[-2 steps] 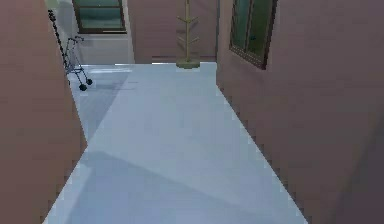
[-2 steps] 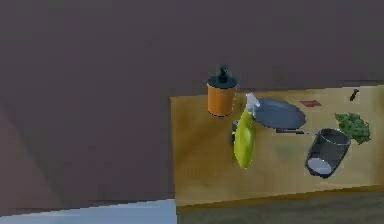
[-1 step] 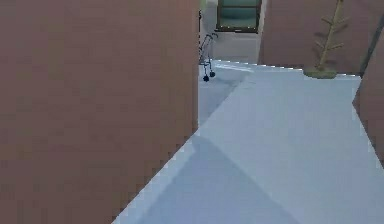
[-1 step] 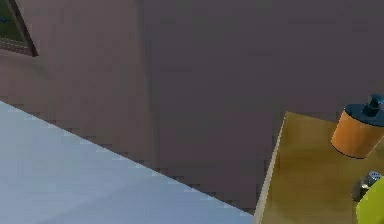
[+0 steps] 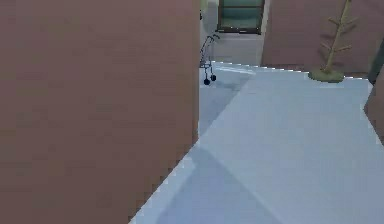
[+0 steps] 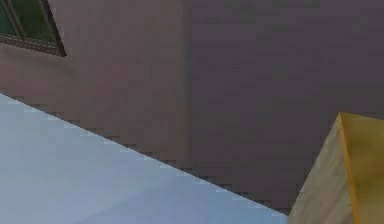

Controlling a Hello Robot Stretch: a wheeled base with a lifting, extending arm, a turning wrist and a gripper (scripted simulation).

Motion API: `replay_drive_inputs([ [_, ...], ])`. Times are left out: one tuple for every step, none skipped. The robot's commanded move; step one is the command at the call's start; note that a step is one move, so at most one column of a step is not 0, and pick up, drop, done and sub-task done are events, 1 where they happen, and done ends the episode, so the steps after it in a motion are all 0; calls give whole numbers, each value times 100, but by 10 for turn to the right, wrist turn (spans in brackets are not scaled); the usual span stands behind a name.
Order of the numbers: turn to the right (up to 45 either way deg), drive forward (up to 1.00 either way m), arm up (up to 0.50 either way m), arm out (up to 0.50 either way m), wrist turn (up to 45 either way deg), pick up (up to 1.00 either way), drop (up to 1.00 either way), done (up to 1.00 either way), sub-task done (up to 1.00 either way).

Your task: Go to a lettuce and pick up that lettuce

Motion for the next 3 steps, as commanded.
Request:
replay_drive_inputs([
  [-450, 0, 0, 0, 0, 0, 0, 0, 0],
  [-270, 0, 0, 0, 0, 0, 0, 0, 0],
  [-30, 0, 0, 0, 0, 0, 0, 0, 0],
])
